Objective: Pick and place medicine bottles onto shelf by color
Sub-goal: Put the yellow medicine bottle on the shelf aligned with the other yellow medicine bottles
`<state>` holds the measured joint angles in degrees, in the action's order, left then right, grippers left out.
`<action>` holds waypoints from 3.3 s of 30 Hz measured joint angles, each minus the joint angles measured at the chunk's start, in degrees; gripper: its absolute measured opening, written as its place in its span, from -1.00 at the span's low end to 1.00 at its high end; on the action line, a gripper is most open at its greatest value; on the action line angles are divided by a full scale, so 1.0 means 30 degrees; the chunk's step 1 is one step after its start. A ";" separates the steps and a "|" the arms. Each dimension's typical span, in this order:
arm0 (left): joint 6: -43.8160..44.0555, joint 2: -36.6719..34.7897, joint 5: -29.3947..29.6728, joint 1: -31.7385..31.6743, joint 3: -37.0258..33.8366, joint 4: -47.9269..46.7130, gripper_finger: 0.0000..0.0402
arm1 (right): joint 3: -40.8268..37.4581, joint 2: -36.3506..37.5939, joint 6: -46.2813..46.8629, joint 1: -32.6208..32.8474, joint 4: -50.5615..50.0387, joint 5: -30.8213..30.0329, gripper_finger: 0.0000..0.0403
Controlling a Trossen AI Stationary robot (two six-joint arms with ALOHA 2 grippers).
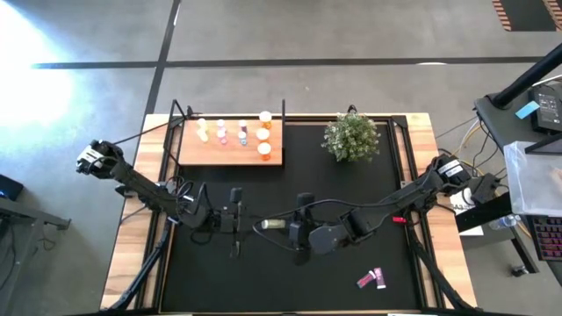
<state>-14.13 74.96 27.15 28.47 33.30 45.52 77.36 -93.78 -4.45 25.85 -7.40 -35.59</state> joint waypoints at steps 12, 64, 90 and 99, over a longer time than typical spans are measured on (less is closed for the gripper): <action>0.0066 -0.0007 0.4156 -0.0169 -0.0007 -0.0048 -0.49 | 0.0007 0.2506 0.4316 0.0000 -0.5553 -0.0007 0.00; 0.9045 -0.8121 -0.3678 -1.6742 0.2636 -2.7714 -0.49 | -0.0830 0.5020 0.6994 -0.2790 -1.1985 -0.2157 0.01; 1.5220 -0.7400 0.0899 -1.7282 0.0986 -3.1212 -0.49 | -0.0847 0.5020 0.5304 -0.2790 -1.1854 -0.2164 0.01; 1.7145 -0.6823 0.1748 -1.7478 0.1020 -3.0332 -0.49 | -0.0848 0.5020 0.5326 -0.2790 -1.1854 -0.2157 0.01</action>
<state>37.30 54.49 32.39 -23.97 36.36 -45.48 74.82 -78.72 11.53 17.47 -42.96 -42.06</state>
